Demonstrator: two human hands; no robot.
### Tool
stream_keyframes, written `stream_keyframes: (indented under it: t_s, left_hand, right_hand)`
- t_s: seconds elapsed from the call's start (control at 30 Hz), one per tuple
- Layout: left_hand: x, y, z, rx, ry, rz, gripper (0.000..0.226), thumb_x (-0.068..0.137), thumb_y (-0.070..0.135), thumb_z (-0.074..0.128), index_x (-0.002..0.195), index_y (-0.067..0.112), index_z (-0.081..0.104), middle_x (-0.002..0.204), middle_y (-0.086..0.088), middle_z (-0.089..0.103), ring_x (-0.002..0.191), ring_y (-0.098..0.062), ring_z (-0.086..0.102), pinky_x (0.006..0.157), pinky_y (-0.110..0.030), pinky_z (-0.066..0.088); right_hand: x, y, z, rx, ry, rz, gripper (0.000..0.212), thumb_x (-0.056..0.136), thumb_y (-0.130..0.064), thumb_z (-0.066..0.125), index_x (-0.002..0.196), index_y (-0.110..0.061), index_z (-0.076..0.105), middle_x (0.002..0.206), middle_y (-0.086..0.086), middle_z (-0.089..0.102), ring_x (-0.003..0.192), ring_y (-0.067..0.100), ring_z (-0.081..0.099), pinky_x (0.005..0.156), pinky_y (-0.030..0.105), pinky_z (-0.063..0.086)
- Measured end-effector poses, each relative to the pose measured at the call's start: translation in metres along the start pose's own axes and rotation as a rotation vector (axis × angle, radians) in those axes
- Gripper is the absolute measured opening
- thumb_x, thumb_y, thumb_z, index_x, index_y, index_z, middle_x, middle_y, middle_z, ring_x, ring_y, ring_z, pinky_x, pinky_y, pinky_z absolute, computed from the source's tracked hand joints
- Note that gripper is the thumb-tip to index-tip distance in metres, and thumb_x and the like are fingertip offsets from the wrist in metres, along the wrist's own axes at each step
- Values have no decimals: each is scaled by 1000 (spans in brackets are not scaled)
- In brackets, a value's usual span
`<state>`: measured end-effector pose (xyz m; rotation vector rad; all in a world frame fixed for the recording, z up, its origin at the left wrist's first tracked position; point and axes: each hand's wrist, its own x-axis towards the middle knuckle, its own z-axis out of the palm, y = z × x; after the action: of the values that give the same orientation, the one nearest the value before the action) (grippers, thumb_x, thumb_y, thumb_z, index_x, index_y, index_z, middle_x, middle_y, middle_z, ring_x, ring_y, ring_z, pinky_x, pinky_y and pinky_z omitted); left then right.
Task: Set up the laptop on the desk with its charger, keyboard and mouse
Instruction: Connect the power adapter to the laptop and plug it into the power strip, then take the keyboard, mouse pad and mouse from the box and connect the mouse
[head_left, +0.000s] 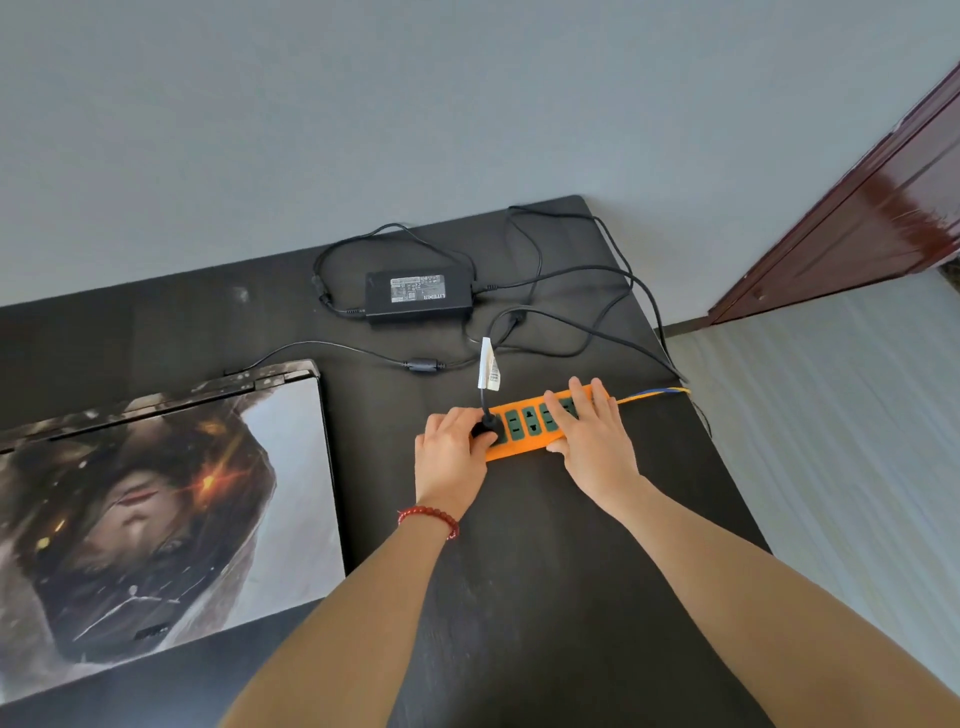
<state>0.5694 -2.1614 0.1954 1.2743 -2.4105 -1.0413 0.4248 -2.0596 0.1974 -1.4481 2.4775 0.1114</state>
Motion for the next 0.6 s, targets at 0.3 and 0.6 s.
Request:
stream_keyframes:
  t_s: [0.3,0.6]
  left_hand:
    - [-110,-14,-15,35,92,-197,38,90,25,51,128,24,50,133,2,51,124,-20,41,103,-40,30]
    - [-281,-77,-105,-141,372,-650,29,90,20,52,117,14,60,119,-6,60,107,-23,58,98,-35,43]
  right_hand:
    - [-88,-59,18,277,-82,-59,45,96,-21,42,140,-16,33,152,7,28,142,22,20,115,42,18]
    - [-159,-186,-2,414,-425,-473,35,96,-18,35,126,-15,52,126,7,59,115,25,54,95,33,43]
